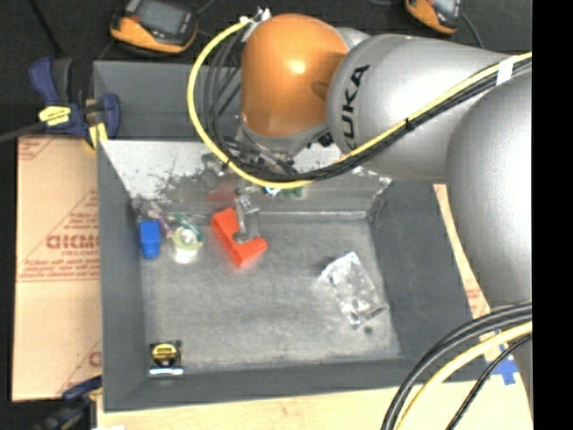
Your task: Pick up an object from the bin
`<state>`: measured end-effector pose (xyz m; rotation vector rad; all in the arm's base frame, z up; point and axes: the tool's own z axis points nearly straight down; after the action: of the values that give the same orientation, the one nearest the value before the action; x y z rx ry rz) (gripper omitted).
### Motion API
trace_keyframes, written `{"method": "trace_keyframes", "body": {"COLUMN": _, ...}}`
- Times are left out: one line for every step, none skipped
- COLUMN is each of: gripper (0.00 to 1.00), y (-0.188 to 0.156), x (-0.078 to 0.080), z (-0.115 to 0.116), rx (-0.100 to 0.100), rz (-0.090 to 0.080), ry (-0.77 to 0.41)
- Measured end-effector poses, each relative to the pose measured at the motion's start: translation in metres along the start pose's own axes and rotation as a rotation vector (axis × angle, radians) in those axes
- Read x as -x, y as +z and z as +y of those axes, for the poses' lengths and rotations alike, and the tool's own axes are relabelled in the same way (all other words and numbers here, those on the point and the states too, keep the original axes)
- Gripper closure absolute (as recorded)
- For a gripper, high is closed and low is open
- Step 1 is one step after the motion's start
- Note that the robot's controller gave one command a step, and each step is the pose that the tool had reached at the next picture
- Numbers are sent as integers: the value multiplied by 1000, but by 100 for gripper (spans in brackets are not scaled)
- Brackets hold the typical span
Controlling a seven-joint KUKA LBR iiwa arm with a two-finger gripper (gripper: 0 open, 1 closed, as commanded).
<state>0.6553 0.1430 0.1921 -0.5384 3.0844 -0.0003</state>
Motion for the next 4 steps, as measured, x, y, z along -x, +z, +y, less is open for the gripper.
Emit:
{"method": "trace_keyframes", "body": {"gripper": 0, "y": 43, "x": -35, "z": -13, "rx": 2, "rz": 10, "ry": -191}}
{"method": "trace_keyframes", "body": {"gripper": 0, "y": 82, "x": -25, "z": 2, "rx": 4, "rz": 9, "ry": -416}}
{"method": "trace_keyframes", "body": {"gripper": 0, "y": 119, "x": -28, "z": -74, "rx": 1, "rz": 7, "ry": -501}}
{"method": "trace_keyframes", "body": {"gripper": 100, "y": 117, "x": -27, "z": -69, "rx": 5, "rz": 3, "ry": -501}}
